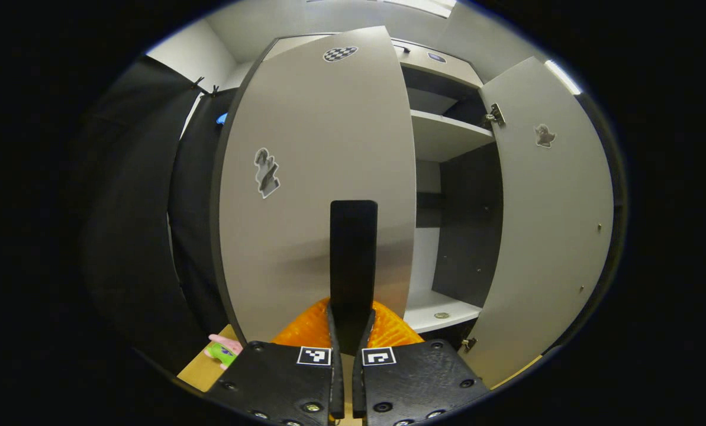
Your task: Open the right door of the double-door shoe cabinet with the right hand, and open the left door with the left hand.
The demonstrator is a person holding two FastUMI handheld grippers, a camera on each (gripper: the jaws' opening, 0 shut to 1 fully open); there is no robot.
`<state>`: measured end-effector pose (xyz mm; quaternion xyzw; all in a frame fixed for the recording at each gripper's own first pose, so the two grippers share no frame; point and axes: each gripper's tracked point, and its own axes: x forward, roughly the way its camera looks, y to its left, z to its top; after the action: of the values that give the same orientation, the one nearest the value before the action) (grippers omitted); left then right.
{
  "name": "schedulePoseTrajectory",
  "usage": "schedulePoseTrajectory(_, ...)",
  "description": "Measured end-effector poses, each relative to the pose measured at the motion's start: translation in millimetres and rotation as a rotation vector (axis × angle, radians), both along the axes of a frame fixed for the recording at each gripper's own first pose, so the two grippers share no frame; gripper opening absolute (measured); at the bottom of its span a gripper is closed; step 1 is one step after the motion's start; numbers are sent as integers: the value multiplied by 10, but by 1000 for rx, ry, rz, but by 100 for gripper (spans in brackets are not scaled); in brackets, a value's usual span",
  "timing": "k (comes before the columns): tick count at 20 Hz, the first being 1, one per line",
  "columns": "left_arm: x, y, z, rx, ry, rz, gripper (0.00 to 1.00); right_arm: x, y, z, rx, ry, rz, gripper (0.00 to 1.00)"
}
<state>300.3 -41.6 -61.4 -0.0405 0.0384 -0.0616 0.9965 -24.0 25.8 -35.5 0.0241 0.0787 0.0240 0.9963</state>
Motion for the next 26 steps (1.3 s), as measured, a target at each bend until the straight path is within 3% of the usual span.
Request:
schedulePoseTrajectory(7, -468, 471, -16, 28, -6, 54, 4, -76, 186, -33, 12, -2, 77, 97)
schedulePoseTrajectory(16, -728, 1063, -55, 58, -11, 122, 0, -82, 329, -51, 34, 6, 139, 100)
schedulePoseTrajectory(17, -747, 1145, -63, 61, -10, 132, 8, -82, 327, -66, 33, 8, 145, 100)
schedulePoseTrajectory(18, -754, 1209, -69, 64, -12, 138, 0, -87, 340, -60, 36, 8, 150, 100)
schedulePoseTrajectory(19, -762, 1282, -84, 60, -10, 140, 8, -83, 353, -63, 39, 9, 156, 100)
schedulePoseTrajectory(20, -779, 1353, -82, 60, -12, 142, 0, -87, 378, -67, 39, 11, 160, 97)
schedulePoseTrajectory(24, -793, 1681, -48, 98, -18, 179, 0, -86, 432, -82, 39, 20, 186, 100)
schedulePoseTrajectory(26, -787, 1787, -75, 73, -20, 177, 0, -74, 475, -102, 34, 22, 200, 100)
